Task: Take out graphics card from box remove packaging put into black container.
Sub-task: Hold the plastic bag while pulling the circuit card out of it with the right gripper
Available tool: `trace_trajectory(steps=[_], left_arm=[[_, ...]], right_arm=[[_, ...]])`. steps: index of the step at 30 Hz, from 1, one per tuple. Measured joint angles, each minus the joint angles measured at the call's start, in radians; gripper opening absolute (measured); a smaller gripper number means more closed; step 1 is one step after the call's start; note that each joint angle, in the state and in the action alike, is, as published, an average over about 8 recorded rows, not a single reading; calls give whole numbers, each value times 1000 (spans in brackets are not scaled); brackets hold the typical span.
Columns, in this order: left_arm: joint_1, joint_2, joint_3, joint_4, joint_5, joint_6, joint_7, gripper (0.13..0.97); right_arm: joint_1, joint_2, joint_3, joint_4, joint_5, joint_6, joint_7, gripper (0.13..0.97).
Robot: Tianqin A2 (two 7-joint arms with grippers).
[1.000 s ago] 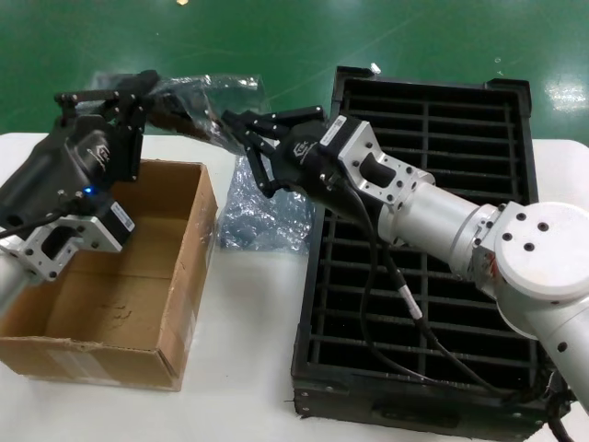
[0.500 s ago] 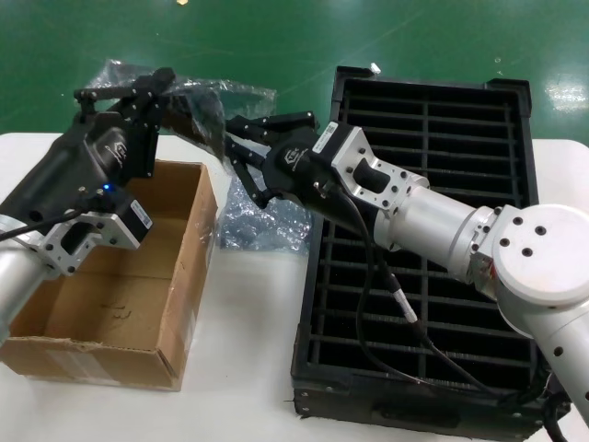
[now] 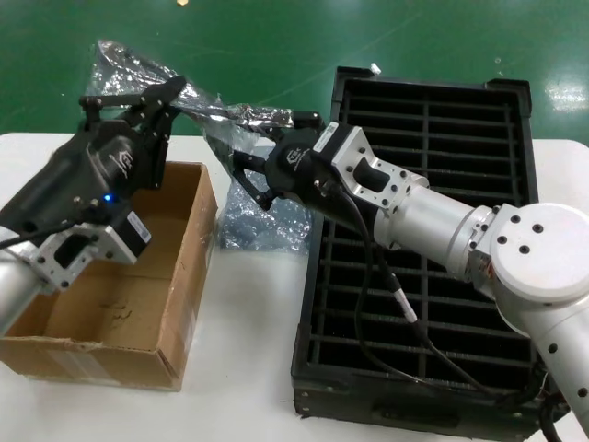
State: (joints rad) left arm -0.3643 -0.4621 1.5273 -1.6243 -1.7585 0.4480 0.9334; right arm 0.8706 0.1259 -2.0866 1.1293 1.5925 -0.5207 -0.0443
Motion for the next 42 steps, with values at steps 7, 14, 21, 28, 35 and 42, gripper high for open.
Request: trace_trajectory(steps=[7, 14, 21, 28, 35, 42], left_arm=[[44, -25, 5, -45, 10, -1, -27, 140], [42, -31, 2, -29, 15, -10, -24, 140], [37, -36, -7, -19, 10, -17, -34, 140], [45, -48, -10, -32, 4, -18, -72, 140], [55, -55, -8, -52, -2, -12, -99, 140], [60, -56, -2, -67, -9, -1, -114, 140]], right_arm=[[-5, -12, 27, -11, 2, -4, -19, 262], [-17, -9, 41, 7, -10, 0, -10, 209], [-27, -4, 45, 26, -28, 1, 10, 182], [-27, -11, 53, 23, -24, -11, -2, 200], [-21, -26, 64, 4, -4, -30, -37, 277], [-20, -33, 73, -5, 9, -45, -59, 326]])
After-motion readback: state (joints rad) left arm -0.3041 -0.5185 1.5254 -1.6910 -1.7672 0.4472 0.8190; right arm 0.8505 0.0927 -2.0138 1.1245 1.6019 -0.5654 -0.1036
